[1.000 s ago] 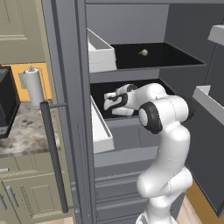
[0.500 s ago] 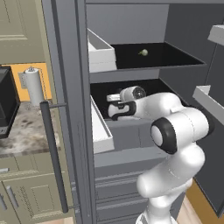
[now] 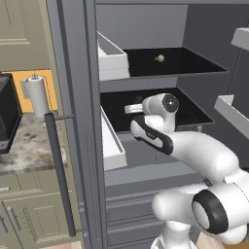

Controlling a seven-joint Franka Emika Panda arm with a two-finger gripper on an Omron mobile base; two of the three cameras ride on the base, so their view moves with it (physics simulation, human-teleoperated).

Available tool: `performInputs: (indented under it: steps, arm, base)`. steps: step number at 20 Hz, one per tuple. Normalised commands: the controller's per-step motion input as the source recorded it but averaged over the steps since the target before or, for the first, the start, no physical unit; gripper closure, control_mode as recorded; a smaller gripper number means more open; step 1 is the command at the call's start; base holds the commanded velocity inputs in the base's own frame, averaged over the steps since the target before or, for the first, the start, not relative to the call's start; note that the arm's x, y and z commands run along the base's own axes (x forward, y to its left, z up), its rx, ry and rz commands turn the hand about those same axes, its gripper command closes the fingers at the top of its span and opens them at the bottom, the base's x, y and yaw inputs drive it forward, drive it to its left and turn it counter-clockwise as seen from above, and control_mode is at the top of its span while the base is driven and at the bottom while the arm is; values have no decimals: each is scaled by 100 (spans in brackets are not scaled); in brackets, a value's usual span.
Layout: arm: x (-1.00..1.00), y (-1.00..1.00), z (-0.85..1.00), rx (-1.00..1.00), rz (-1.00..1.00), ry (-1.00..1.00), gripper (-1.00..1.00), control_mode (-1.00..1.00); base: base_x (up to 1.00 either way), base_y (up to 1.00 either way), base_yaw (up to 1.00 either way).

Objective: Move the radish and eggplant from the second highest shelf to the top shelf to make space. Then, place the pitcher from the counter on the cleared second highest shelf.

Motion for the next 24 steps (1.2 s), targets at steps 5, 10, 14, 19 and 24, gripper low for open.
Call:
performInputs:
  steps: [5,10,14,19,24]
  arm:
    - [-100,0,77,0,6,9,100,-100]
    - [-100,0,68,0,3,1,100,-100]
    - [-91,0,54,0,1,-7,100,-100]
    - [-24,0,79,0,0,-16,100,-100]
    - [1,-6,91,0,0,-9,100,-100]
  base:
    - [0,0,0]
    - [0,0,0]
    - [0,0,0]
    - [0,0,0]
    - [0,0,0]
